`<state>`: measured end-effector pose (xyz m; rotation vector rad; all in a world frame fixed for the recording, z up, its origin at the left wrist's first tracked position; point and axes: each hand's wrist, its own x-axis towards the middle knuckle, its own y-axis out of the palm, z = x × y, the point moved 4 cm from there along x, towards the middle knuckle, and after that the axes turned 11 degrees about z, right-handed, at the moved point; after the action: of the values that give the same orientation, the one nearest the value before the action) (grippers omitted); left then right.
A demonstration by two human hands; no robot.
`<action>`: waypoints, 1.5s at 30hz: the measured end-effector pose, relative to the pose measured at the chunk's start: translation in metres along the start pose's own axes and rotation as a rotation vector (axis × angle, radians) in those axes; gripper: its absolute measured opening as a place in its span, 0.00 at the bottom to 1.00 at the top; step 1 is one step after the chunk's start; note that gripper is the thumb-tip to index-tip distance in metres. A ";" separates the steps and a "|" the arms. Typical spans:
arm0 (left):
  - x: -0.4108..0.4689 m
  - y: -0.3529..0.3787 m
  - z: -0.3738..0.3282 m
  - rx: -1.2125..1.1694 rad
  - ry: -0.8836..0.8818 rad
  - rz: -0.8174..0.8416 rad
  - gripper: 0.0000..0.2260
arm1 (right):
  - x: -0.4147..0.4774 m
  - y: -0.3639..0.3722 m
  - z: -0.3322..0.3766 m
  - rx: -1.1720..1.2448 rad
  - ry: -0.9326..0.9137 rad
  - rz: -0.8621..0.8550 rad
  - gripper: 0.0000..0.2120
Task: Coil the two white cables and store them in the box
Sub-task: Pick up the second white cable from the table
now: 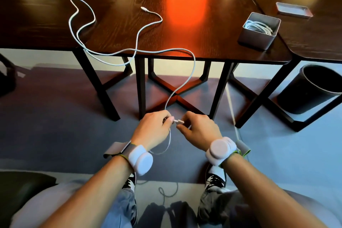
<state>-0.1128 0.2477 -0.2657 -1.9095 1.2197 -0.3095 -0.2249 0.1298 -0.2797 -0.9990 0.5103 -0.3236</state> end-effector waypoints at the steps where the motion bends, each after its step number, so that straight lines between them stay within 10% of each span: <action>1: -0.001 -0.002 -0.002 0.038 0.039 -0.003 0.09 | 0.000 0.002 0.002 0.041 -0.028 0.033 0.09; 7: 0.001 -0.013 0.001 -0.028 0.079 -0.029 0.10 | -0.006 0.012 0.022 0.425 -0.261 0.166 0.09; 17: -0.005 -0.011 -0.012 0.000 0.281 -0.054 0.08 | -0.019 0.016 0.035 0.813 -0.200 0.340 0.06; 22: -0.004 -0.019 -0.009 -0.062 0.265 -0.134 0.11 | -0.029 0.019 0.041 1.097 -0.161 0.591 0.23; 29: -0.005 -0.011 -0.011 -0.112 0.261 -0.099 0.12 | -0.040 0.027 0.048 1.339 -0.158 0.640 0.15; 45: -0.006 0.007 -0.016 -0.043 0.311 0.026 0.18 | -0.044 0.042 0.038 1.273 0.083 0.736 0.14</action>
<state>-0.1297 0.2434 -0.2602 -1.9295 1.4618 -0.5877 -0.2397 0.1990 -0.2881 0.4534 0.5721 0.0185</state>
